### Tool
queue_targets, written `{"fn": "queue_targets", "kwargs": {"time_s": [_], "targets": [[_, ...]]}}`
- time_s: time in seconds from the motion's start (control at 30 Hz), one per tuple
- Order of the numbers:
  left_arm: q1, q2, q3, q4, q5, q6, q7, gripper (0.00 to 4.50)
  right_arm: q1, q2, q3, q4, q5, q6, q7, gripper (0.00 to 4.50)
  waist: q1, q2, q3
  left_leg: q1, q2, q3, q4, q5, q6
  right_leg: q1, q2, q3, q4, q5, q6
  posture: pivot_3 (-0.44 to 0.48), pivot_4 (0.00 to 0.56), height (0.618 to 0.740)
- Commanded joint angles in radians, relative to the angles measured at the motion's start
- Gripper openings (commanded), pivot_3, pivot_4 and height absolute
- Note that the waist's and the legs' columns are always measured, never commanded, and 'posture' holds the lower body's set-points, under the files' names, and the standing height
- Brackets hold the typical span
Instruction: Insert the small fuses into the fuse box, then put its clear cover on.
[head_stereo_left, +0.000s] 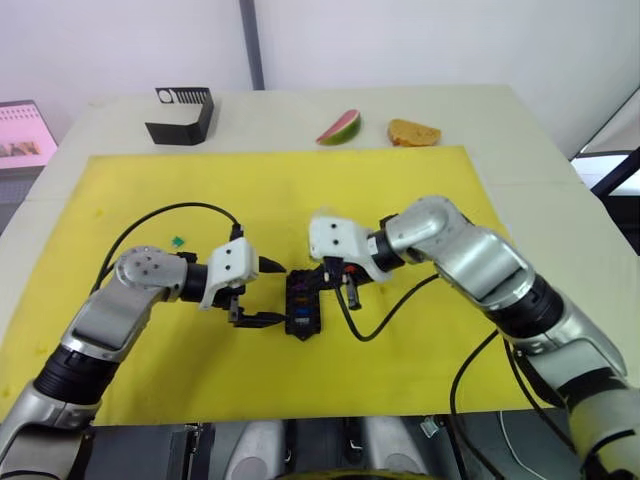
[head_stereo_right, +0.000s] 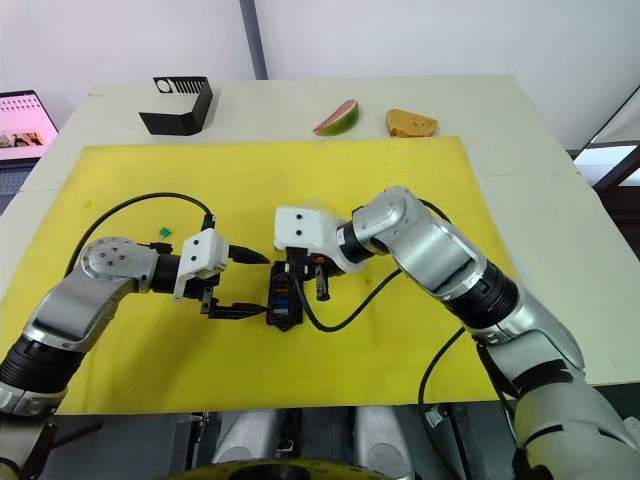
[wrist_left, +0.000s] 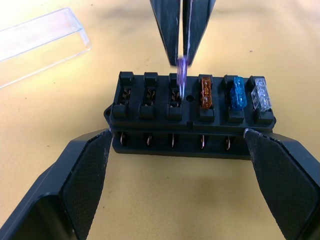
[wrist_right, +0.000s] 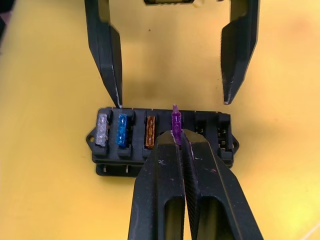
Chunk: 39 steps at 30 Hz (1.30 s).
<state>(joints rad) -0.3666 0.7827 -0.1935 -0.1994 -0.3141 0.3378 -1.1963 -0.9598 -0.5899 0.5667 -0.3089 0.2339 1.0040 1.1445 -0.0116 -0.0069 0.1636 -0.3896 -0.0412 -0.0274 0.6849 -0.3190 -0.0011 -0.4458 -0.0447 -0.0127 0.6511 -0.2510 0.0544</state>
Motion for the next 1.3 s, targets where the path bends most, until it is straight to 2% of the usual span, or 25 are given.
{"fn": "queue_targets", "kwargs": {"time_s": [0.03, 0.4, 1.3], "targets": [[-0.001, 0.005, 0.023, -0.019, 0.001, -0.014, 0.002, 4.42, -0.063, -0.013, 0.005, -0.037, 0.029, 0.059, 0.023, 0.0, 0.0, 0.0, 0.0, 0.0, 0.0, 0.0, 0.0, 0.0, 0.0, 0.0, 0.0, 0.0, 0.0, 0.0, 0.0, 0.0, 0.15, 0.74], [0.021, 0.0, 0.024, -0.022, 0.005, -0.021, 0.014, 4.42, -0.152, -0.008, 0.129, -0.012, 0.011, 0.102, 0.022, 0.0, 0.0, 0.0, 0.0, 0.0, 0.0, 0.0, 0.0, -0.001, 0.001, 0.0, 0.0, 0.0, 0.0, 0.0, 0.0, 0.0, 0.15, 0.74], [0.022, -0.026, 0.022, -0.018, 0.011, -0.031, 0.053, 4.42, -0.191, -0.011, 0.204, 0.053, -0.04, 0.051, 0.038, 0.0, -0.001, 0.0, 0.0, 0.0, 0.0, 0.0, 0.0, 0.0, 0.001, 0.0, 0.0, 0.0, 0.0, 0.0, 0.0, 0.0, 0.15, 0.74]]}}
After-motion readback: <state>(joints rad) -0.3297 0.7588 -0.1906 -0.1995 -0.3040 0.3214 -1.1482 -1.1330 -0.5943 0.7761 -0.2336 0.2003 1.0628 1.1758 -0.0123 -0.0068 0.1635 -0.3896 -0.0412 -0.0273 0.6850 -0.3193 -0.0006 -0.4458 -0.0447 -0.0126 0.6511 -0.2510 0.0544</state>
